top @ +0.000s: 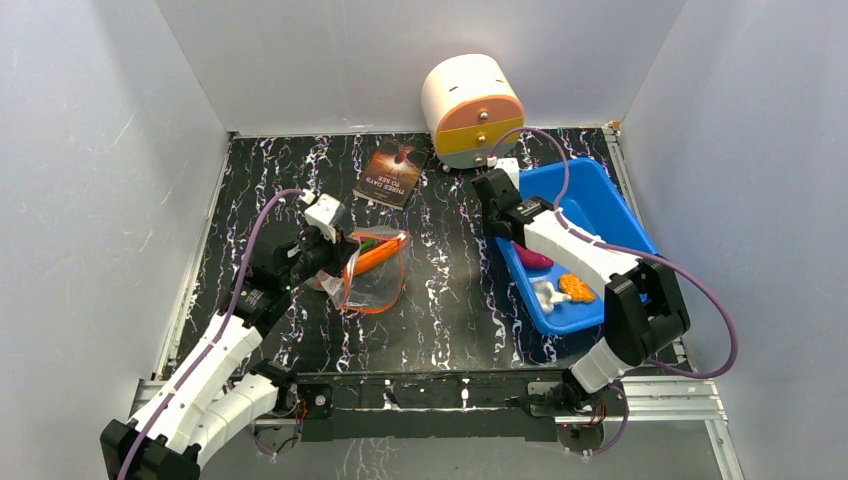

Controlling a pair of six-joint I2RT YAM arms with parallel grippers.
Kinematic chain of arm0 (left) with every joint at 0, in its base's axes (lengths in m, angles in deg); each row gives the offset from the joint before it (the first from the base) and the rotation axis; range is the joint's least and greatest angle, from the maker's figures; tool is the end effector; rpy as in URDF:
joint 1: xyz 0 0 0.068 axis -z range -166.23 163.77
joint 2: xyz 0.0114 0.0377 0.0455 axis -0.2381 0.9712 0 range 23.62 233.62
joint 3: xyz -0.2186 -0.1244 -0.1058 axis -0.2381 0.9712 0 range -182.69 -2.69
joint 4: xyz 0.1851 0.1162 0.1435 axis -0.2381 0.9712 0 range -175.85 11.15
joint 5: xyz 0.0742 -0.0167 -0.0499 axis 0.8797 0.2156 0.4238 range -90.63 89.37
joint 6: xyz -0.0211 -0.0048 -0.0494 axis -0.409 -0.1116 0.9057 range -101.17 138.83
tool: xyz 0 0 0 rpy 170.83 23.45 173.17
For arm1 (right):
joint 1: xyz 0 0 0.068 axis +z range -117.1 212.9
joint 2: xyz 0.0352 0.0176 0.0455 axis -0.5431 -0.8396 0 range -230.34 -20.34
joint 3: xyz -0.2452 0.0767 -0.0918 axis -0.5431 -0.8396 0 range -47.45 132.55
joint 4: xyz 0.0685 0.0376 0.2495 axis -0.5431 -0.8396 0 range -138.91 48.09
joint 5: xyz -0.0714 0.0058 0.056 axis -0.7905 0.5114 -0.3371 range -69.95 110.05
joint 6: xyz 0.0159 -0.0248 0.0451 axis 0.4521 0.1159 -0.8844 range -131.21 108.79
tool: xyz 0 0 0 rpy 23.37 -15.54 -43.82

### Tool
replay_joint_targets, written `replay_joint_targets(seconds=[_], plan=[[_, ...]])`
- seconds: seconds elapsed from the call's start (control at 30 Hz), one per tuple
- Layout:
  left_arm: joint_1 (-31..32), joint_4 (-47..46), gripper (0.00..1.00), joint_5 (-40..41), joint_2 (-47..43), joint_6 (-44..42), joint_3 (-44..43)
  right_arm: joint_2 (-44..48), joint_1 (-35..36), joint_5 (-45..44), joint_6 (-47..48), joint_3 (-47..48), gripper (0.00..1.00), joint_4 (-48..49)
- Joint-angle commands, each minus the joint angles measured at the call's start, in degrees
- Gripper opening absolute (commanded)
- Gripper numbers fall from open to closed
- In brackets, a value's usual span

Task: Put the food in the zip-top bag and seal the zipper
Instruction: Move the bin to the center of the board.

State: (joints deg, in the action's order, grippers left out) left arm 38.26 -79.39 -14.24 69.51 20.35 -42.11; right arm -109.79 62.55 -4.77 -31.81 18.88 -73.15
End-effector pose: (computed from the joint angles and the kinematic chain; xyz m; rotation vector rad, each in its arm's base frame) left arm 0.1716 -0.0873 0.3107 0.5302 1.7435 -0.5360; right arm 0.2927 0.1494 0.2501 -0.0201 2.4057 -0.1506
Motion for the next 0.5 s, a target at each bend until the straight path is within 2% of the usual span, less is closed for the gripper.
replay_joint_targets(seconds=[0.0, 0.47], plan=[[-0.23, -1.18, 0.0, -1.15, -0.83, 0.19, 0.38, -2.4, -2.79, -2.54, -7.79, 3.48, 0.18, 8.3], [-0.23, -0.92, 0.0, -0.75, 0.03, 0.03, 0.39, -13.13, -7.86, -6.28, -11.61, 14.01, 0.19, 14.17]])
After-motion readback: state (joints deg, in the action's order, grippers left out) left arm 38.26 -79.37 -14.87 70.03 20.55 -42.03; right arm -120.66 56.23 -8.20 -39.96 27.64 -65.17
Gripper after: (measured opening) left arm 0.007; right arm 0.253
